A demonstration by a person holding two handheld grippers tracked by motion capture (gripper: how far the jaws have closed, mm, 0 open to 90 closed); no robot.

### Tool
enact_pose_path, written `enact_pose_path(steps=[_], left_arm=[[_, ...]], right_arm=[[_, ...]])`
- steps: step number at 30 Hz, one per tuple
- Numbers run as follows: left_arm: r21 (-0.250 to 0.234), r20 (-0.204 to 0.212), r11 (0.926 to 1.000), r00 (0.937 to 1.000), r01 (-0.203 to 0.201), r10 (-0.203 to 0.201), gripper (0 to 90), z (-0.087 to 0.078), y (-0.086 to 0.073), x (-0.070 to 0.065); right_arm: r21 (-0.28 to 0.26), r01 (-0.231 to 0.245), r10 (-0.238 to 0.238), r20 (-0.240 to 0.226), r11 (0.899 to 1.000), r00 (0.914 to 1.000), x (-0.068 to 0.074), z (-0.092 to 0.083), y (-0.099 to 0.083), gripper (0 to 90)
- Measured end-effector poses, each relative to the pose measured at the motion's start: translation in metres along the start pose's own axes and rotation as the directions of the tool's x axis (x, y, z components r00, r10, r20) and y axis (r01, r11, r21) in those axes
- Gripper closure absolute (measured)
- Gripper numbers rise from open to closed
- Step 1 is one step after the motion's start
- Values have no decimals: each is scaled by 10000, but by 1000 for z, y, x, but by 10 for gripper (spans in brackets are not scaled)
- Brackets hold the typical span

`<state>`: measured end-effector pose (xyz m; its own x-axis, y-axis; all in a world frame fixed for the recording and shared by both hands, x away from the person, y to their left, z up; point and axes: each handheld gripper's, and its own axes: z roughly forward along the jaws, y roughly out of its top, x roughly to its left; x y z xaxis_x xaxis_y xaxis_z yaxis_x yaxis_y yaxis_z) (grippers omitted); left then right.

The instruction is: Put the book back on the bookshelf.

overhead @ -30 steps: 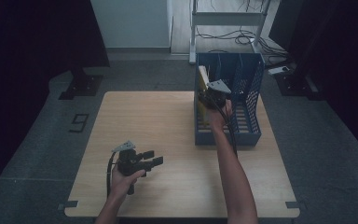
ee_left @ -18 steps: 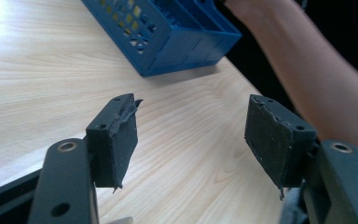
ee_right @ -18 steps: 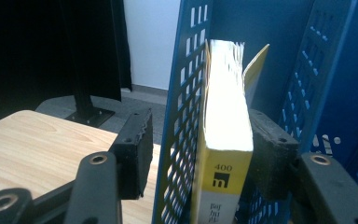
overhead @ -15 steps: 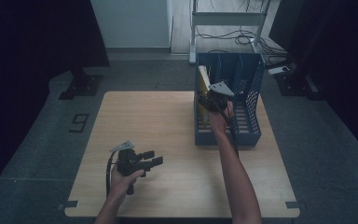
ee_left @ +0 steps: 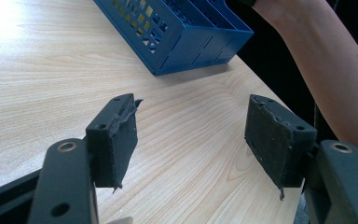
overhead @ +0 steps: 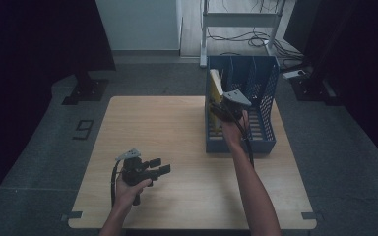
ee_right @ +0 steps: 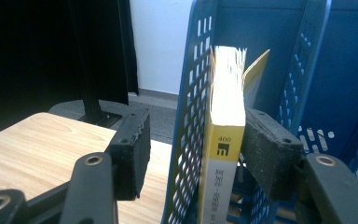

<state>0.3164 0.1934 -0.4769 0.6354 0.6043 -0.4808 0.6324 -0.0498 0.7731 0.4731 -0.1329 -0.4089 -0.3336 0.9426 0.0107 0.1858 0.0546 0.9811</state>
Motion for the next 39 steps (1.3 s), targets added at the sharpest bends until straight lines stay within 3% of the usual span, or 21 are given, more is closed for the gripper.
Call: enact_pose_path(steps=[9,21,25,33,39], left_arm=[[21,-89,9999,9999,-106,107,340,-1,0,-2],[165,-312,9990,9986,-412,417,339,2,-1,-9],[182,-317,9988,9985,-444,450,339,3,-2,-9],[114,-376,9995,9988,-303,307,339,1,-2,-5],[85,-352,9995,9989,-307,310,339,-1,-2,-5]], right_arm=[[44,-21,21,-201,10000,9998,2,-14,-3,423],[116,24,-13,-894,9999,9960,1,-48,-12,425],[126,-14,29,-1233,9999,9924,0,-64,-20,436],[206,220,-187,-1481,9995,9888,1,-86,-38,441],[603,332,-215,-1843,9976,9826,8,-106,-64,440]])
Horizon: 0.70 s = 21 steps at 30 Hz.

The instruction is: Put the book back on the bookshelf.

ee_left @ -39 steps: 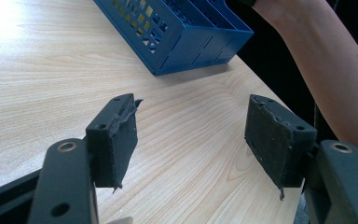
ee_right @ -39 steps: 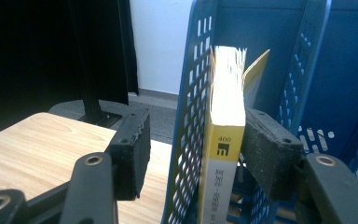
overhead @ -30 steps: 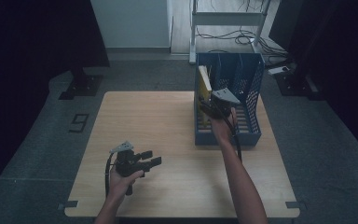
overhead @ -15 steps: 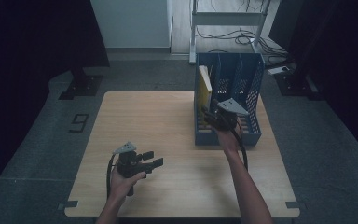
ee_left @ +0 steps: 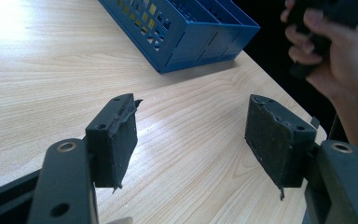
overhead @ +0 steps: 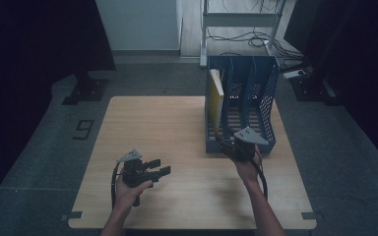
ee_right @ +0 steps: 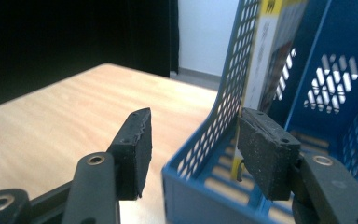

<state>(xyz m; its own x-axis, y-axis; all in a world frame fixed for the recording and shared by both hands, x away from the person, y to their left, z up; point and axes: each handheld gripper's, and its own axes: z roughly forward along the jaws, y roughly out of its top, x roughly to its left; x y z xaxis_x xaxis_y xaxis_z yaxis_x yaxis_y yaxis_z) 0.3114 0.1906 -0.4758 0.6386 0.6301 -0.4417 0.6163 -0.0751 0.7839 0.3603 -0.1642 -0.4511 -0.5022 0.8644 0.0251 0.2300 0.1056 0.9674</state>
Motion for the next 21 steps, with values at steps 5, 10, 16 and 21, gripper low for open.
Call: enact_pose_path(steps=[5,10,16,21], left_arm=[[43,8,10000,10000,-8,8,339,1,0,0],[88,-11,10000,10000,-19,19,339,2,-1,0],[174,-35,9998,10000,-33,34,339,4,-2,0],[273,-61,9996,10000,-32,33,339,6,-4,0]], right_arm=[[324,69,-63,-186,9995,9998,9,-8,-21,441],[646,190,-160,-466,9977,9988,16,-17,-38,441],[1016,20,36,-544,9948,9985,20,-22,-59,440],[1547,265,-164,-663,9876,9977,22,-23,-77,429]])
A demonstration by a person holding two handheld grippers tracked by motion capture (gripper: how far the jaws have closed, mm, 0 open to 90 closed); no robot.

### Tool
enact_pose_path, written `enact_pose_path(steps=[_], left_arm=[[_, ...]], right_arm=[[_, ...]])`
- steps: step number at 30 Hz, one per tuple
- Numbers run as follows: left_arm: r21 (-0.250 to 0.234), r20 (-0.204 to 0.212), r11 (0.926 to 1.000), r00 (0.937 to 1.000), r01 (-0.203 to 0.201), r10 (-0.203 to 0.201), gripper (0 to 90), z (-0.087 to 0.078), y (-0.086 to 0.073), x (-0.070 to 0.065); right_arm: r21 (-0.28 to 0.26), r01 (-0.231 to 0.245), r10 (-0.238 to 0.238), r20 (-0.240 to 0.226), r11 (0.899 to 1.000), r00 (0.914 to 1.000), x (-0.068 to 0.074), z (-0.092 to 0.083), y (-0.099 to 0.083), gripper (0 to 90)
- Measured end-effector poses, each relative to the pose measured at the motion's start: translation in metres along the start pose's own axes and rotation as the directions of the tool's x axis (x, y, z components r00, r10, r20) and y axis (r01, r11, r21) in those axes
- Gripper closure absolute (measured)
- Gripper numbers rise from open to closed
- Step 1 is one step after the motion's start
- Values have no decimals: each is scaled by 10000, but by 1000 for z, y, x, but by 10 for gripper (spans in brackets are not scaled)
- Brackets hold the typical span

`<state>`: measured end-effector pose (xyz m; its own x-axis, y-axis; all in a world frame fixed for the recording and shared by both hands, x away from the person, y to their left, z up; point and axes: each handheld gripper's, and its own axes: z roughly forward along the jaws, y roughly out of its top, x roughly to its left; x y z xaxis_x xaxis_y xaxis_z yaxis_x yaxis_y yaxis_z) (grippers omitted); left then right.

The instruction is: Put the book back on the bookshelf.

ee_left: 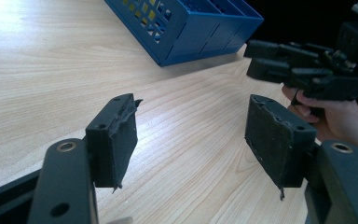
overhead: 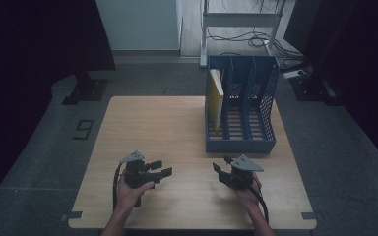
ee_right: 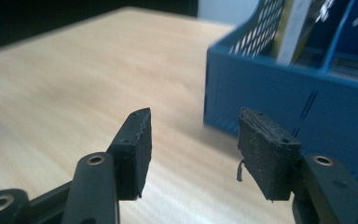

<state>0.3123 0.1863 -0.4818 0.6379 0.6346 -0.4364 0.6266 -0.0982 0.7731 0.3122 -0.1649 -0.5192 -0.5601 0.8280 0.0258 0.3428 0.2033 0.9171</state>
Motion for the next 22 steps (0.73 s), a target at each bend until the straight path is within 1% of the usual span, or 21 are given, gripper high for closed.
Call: enact_pose_path(steps=[1,4,7,8,15,22], left_arm=[[12,-8,10000,10000,4,-4,339,0,0,0],[104,-38,9999,10000,31,-30,339,3,-1,1],[151,-34,9999,10000,14,-14,339,4,-2,1],[154,-31,9999,10000,2,-1,339,4,-2,0],[94,-64,10000,10000,25,-25,339,3,-2,2],[89,-72,10000,10000,37,-36,340,3,-1,2]], right_arm=[[0,0,0,0,10000,10000,0,0,0,429],[358,-65,66,-5,9993,10000,-3,1,-10,430],[507,-97,97,-10,9987,10000,-5,3,-14,430],[644,-136,140,-50,9978,9999,-6,4,-15,427],[738,-144,147,-45,9972,9999,-7,4,-18,425],[717,-215,220,-59,9972,9997,-8,2,-20,424]])
